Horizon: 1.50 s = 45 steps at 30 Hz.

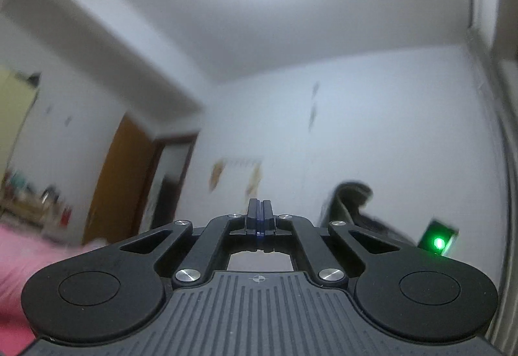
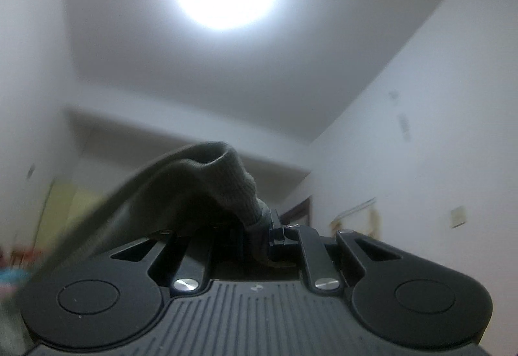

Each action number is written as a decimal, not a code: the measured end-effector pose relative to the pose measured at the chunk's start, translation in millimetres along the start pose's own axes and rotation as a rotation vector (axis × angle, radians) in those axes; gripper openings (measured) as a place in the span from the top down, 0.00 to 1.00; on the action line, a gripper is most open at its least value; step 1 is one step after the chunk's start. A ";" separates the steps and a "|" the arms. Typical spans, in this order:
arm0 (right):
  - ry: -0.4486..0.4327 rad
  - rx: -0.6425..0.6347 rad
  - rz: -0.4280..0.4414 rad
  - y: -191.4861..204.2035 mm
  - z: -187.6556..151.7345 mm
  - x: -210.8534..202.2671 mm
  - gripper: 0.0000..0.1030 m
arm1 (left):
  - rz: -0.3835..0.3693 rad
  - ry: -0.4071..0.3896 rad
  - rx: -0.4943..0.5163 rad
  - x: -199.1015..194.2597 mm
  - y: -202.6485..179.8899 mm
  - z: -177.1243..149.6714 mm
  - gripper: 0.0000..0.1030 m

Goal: Fold clothes
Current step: 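Lift the grey hoodie high with both grippers to shake it out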

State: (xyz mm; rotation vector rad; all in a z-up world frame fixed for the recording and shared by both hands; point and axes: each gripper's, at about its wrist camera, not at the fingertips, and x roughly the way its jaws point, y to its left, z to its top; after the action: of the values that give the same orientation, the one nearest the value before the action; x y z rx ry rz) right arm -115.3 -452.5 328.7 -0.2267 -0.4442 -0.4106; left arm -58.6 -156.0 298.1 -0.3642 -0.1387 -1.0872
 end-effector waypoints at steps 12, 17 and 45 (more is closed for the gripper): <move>0.223 -0.093 0.266 139.4 -131.1 -6.8 0.88 | 0.271 0.317 -0.264 -134.1 163.7 -219.5 0.56; 0.267 -0.074 0.384 211.0 -159.6 -23.2 0.93 | 0.356 0.432 -0.182 -133.0 176.2 -257.6 0.42; 0.310 -0.053 0.398 180.1 -125.9 -62.5 0.94 | 0.096 0.572 -0.192 -56.3 173.9 -290.6 0.96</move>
State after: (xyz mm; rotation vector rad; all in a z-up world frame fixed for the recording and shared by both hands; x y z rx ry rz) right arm -42.7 -308.3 167.0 -0.2910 -0.0771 -0.0630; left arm 49.5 -140.5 -27.4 -0.2161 0.4893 -1.0735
